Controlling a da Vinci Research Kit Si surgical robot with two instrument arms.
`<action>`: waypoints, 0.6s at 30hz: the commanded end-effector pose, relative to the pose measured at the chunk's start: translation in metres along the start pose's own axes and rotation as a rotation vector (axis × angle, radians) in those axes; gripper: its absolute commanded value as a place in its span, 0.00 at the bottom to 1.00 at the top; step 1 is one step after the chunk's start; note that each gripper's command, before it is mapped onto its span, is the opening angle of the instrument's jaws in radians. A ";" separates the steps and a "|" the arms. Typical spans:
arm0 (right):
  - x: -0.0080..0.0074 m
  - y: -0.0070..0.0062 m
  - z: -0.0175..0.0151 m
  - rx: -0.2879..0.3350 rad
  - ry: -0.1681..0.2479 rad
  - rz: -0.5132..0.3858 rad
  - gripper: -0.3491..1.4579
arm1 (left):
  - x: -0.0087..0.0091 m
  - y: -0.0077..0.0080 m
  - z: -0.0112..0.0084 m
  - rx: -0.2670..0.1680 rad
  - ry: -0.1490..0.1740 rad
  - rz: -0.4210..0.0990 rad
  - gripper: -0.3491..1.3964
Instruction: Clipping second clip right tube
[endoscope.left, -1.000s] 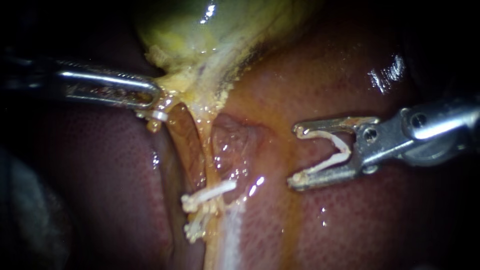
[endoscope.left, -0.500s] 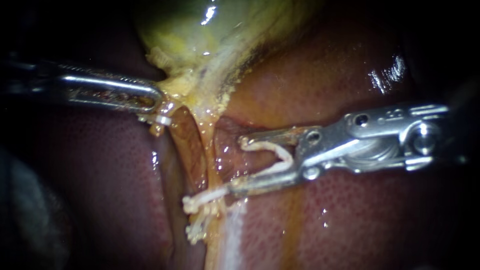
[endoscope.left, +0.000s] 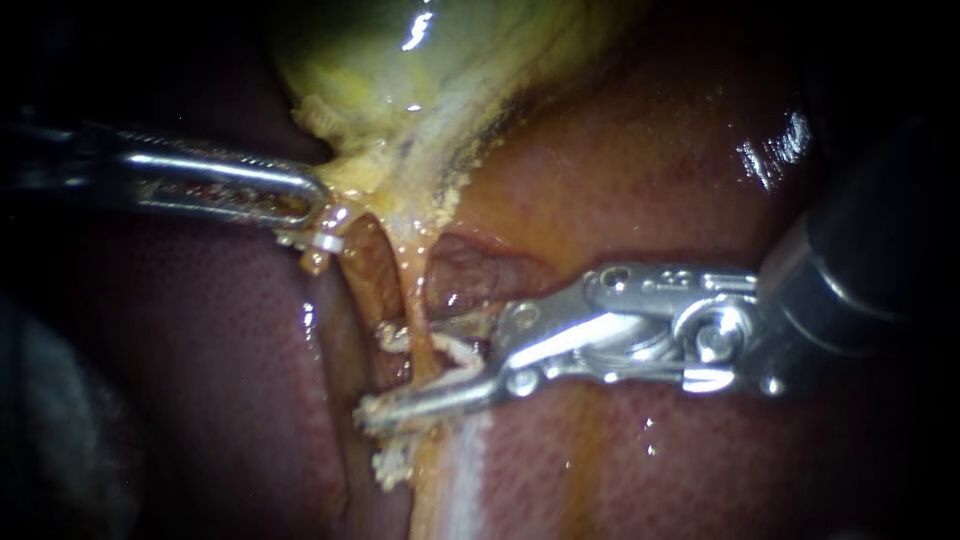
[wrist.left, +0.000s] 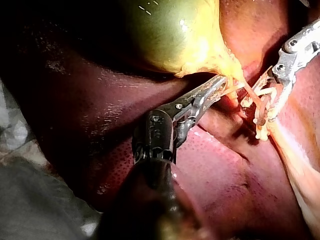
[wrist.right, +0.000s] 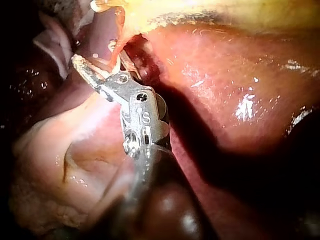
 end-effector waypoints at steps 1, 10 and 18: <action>0.0000 -0.0001 0.0000 0.030 0.010 0.011 0.47 | 0.0000 0.0000 0.0000 0.001 0.000 0.000 0.00; 0.0002 -0.0028 0.0003 0.166 0.013 0.020 0.44 | -0.0001 0.0000 0.0000 0.001 0.000 0.000 0.00; 0.0004 -0.0046 0.0008 0.203 0.002 0.021 0.41 | -0.0001 0.0000 0.0000 0.001 0.000 0.000 0.00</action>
